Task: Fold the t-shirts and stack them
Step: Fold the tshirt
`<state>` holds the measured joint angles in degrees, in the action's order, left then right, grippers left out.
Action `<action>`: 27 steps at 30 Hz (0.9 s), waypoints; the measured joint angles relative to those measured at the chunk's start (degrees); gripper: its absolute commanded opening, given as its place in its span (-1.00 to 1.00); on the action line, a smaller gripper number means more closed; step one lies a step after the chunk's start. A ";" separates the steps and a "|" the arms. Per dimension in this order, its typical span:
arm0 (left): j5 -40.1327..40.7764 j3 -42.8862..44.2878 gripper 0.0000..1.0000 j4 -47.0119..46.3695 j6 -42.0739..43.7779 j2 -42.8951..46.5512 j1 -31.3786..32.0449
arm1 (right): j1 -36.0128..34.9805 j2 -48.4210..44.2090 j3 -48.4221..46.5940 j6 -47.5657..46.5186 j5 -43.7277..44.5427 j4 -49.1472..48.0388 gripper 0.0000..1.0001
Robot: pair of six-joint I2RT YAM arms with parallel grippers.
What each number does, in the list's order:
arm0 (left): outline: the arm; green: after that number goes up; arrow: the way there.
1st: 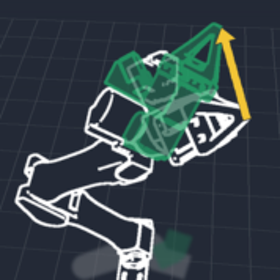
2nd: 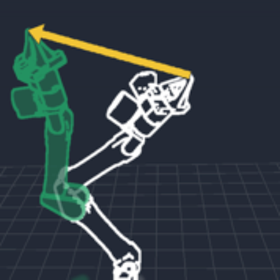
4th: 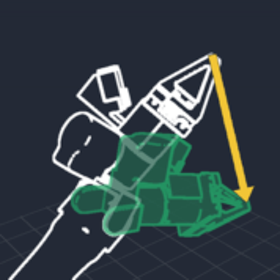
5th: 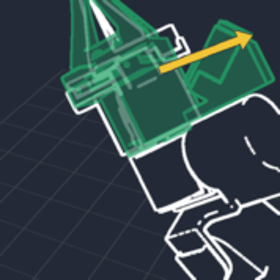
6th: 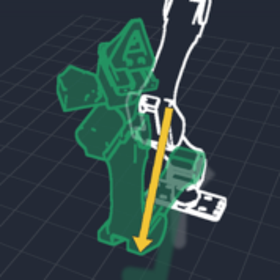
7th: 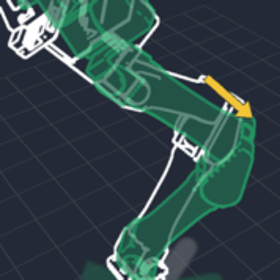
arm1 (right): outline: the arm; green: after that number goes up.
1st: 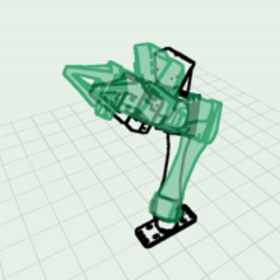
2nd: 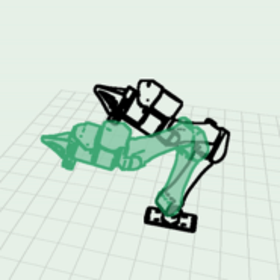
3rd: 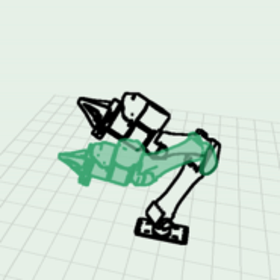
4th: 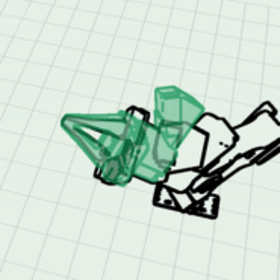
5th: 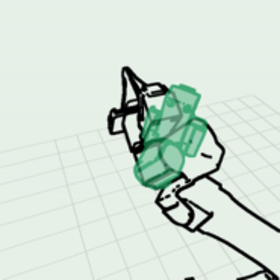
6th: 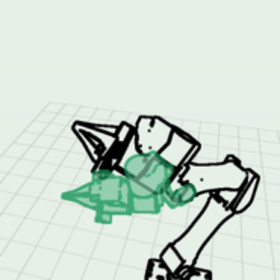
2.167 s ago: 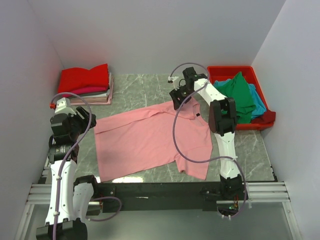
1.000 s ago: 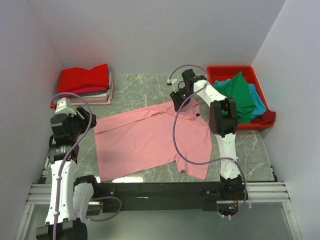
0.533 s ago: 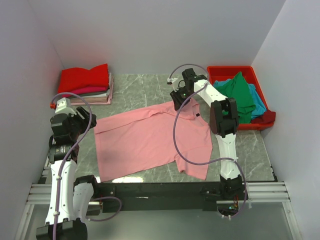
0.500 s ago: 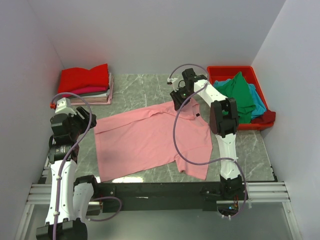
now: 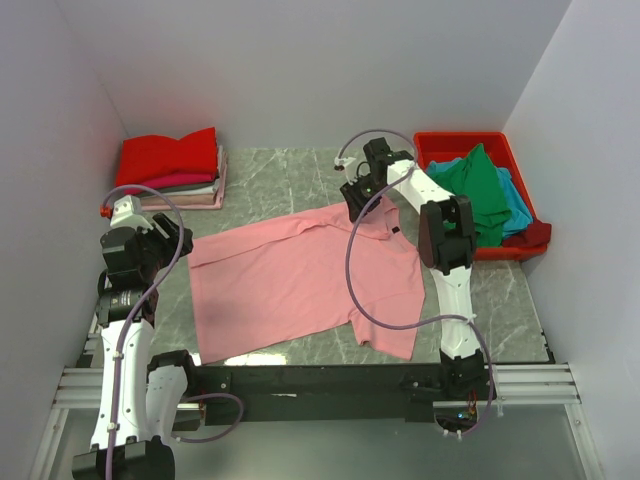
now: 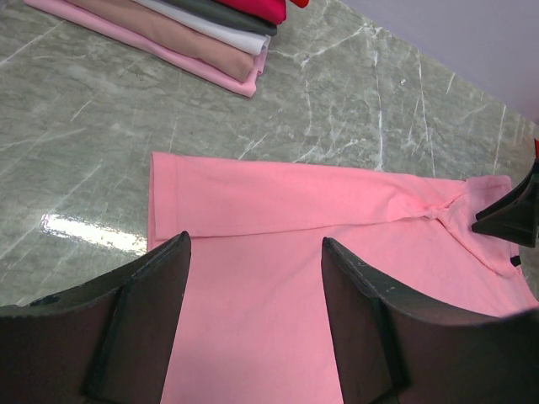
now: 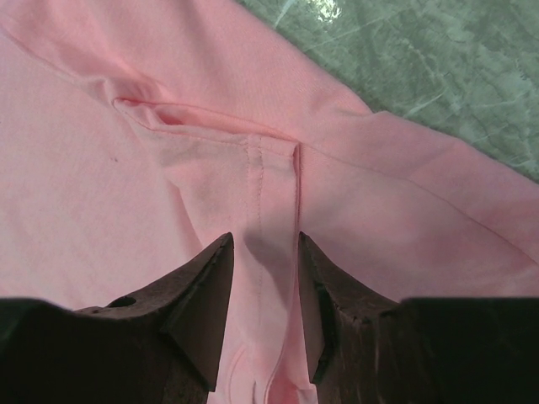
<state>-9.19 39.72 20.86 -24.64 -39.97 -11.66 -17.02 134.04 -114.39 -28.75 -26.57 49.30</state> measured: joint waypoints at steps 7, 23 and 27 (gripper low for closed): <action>0.00 0.00 0.37 0.02 0.00 0.00 0.00 | 0.00 1.33 -0.04 -0.02 0.00 0.07 -0.29; -0.04 -0.02 0.37 0.00 0.02 -0.20 0.00 | 0.00 0.24 0.20 0.09 -0.11 0.02 -0.82; -0.04 -0.02 0.37 0.00 0.02 -0.37 0.00 | 0.00 -1.44 1.29 -0.04 -0.55 -0.11 -0.84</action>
<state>-9.23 39.70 20.86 -24.62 -40.34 -11.66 -17.02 132.60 -113.10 -28.80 -27.11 49.19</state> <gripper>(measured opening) 0.686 0.087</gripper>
